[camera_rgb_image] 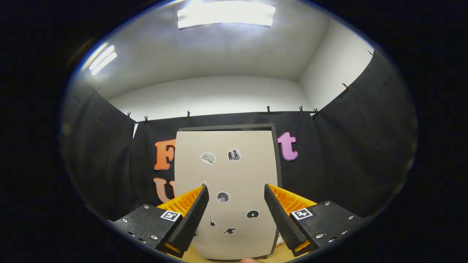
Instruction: Open the shoe cabinet door, grab the shoes and put them into the shoe cabinet, then close the shoe cabinet door.
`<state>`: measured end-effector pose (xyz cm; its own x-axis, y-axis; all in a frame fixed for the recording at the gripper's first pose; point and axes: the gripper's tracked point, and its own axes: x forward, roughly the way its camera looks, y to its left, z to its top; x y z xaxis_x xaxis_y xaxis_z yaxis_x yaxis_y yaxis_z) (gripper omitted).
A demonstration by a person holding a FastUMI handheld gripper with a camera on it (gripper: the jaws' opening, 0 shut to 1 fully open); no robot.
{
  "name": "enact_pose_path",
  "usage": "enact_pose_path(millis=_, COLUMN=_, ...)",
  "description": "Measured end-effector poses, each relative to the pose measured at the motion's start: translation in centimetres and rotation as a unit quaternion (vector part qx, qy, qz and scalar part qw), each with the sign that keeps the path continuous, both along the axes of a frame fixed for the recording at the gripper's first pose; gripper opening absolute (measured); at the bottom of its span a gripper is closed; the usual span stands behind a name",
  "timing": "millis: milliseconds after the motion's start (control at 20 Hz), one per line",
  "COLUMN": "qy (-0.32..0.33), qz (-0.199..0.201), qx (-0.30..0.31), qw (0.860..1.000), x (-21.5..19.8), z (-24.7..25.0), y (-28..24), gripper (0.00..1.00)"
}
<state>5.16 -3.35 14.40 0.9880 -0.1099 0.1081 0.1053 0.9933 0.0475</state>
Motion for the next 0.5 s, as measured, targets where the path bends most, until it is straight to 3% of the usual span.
enact_pose_path(millis=250, qy=-0.016, qz=-0.001, qx=-0.007, qw=1.0, x=0.2, z=2.0, y=0.7, gripper=0.94)
enact_pose_path(millis=500, qy=-0.004, qz=0.027, qx=-0.023, qw=0.999, x=1.4, z=0.8, y=4.2, gripper=0.94)
